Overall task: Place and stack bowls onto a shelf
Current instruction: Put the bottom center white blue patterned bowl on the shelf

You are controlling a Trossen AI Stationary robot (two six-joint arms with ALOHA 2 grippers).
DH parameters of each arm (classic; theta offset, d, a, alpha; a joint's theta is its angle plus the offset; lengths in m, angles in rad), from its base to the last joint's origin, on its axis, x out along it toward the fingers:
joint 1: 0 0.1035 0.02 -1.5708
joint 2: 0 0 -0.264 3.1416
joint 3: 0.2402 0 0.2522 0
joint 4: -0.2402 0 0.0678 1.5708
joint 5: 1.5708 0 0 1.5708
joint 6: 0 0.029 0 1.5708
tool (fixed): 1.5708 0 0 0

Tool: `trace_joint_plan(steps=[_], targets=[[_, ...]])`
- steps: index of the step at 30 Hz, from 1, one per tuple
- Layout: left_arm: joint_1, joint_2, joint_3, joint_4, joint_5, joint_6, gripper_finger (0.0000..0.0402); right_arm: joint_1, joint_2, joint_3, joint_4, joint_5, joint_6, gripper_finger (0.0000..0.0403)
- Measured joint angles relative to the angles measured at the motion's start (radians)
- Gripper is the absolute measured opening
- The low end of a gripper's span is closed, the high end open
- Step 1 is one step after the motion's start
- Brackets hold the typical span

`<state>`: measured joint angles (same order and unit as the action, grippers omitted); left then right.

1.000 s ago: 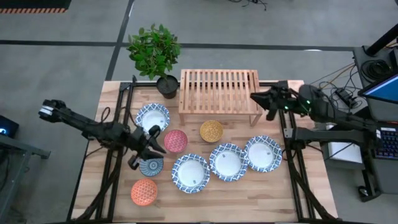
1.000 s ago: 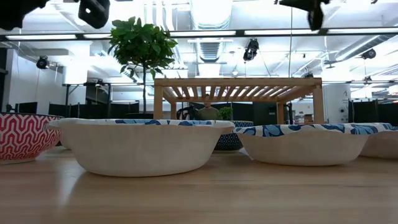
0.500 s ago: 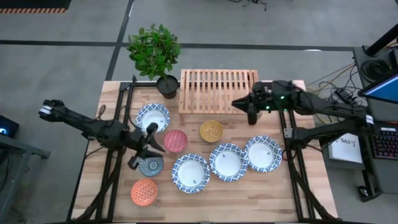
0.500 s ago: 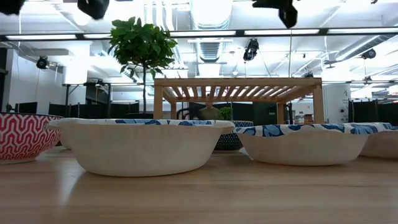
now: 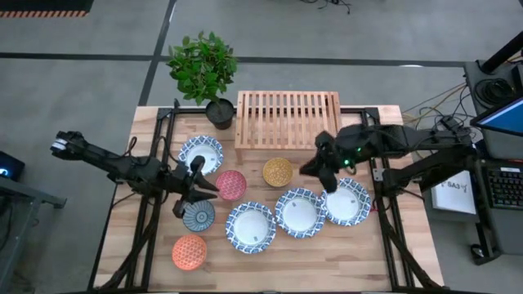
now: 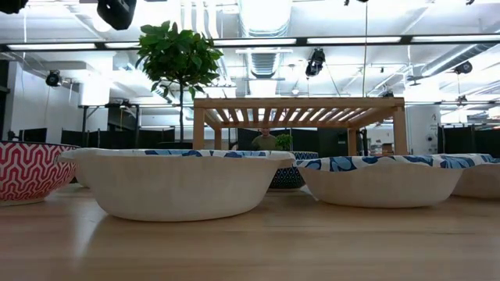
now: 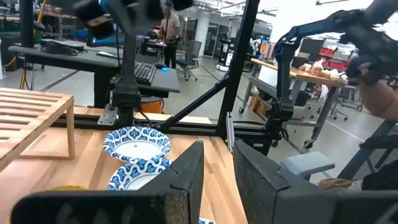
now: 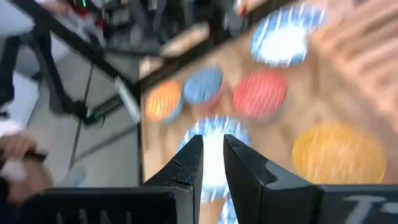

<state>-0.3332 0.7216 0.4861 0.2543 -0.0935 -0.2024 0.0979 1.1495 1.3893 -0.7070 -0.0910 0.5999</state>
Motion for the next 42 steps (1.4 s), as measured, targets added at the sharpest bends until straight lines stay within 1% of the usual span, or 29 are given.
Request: trace_joint_plan(steps=[3,6,9,11,16,22,28,34,38,42], targets=[[0.0,0.017,-0.005,-0.003,-0.003,-0.008,0.007,0.062,0.079,0.062,-0.126,-0.031,0.047,0.0052],[0.0,0.035,-0.005,0.016,-0.003,-0.019,0.007,0.125,0.167,0.119,-0.259,-0.047,0.055,0.0052],[0.0,0.05,0.003,0.013,-0.003,-0.02,0.007,0.177,0.25,0.157,-0.374,-0.04,0.028,0.0052],[0.0,0.057,0.008,0.016,-0.003,-0.02,0.007,0.212,0.306,0.162,-0.413,-0.032,-0.02,0.0052],[0.0,0.08,0.009,0.014,-0.003,-0.021,0.007,0.279,0.45,0.162,-0.415,-0.017,-0.061,0.0052],[0.0,0.083,0.009,0.015,-0.003,-0.028,0.007,0.35,0.594,0.162,-0.414,-0.012,-0.115,0.0052],[0.0,0.086,-0.002,0.013,-0.003,-0.033,0.007,0.355,0.672,0.162,-0.407,-0.012,-0.056,0.0052],[0.0,0.086,-0.004,0.013,-0.003,-0.032,0.007,0.356,0.701,0.162,-0.402,-0.022,-0.016,0.0055],[0.0,0.089,-0.004,0.013,-0.003,-0.031,0.007,0.356,0.706,0.162,-0.391,-0.022,0.001,0.0083],[0.0,0.09,-0.004,0.014,-0.021,-0.031,0.007,0.356,0.71,0.162,-0.382,-0.017,-0.012,0.0135]])
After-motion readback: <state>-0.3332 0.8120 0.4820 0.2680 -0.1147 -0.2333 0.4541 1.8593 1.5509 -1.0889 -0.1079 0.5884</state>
